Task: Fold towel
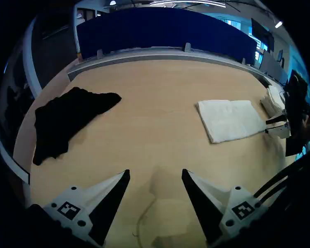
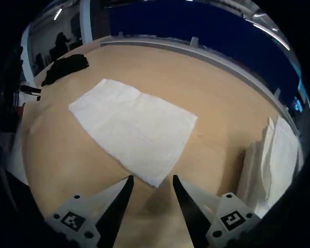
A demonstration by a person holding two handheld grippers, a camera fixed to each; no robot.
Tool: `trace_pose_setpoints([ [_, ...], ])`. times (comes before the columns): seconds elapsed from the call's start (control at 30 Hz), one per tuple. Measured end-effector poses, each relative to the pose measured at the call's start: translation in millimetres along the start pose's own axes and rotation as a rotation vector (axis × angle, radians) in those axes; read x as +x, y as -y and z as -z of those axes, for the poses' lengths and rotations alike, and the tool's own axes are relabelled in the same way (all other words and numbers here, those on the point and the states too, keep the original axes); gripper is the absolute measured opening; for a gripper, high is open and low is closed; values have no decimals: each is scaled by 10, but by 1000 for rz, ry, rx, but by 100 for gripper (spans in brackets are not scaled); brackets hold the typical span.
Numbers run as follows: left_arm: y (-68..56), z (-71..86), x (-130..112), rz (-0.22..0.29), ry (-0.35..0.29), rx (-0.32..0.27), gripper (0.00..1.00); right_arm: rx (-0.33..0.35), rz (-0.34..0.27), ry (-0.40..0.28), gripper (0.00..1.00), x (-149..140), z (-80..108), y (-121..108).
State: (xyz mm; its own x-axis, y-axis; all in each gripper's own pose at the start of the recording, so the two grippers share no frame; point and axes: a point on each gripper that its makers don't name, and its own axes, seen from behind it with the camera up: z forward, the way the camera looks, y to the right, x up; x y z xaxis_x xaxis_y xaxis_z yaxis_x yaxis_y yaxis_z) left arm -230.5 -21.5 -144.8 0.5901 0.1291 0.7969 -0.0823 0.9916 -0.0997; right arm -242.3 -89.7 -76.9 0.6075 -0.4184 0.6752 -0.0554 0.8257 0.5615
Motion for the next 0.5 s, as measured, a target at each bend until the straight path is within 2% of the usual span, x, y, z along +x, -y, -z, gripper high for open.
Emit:
trace_pose_setpoints([
  [0.37, 29, 16, -13, 1, -3, 4, 93, 7, 3, 19, 32, -69, -37, 0],
  [0.5, 20, 13, -20, 3, -4, 2, 93, 7, -1, 23, 27, -85, -41, -21],
])
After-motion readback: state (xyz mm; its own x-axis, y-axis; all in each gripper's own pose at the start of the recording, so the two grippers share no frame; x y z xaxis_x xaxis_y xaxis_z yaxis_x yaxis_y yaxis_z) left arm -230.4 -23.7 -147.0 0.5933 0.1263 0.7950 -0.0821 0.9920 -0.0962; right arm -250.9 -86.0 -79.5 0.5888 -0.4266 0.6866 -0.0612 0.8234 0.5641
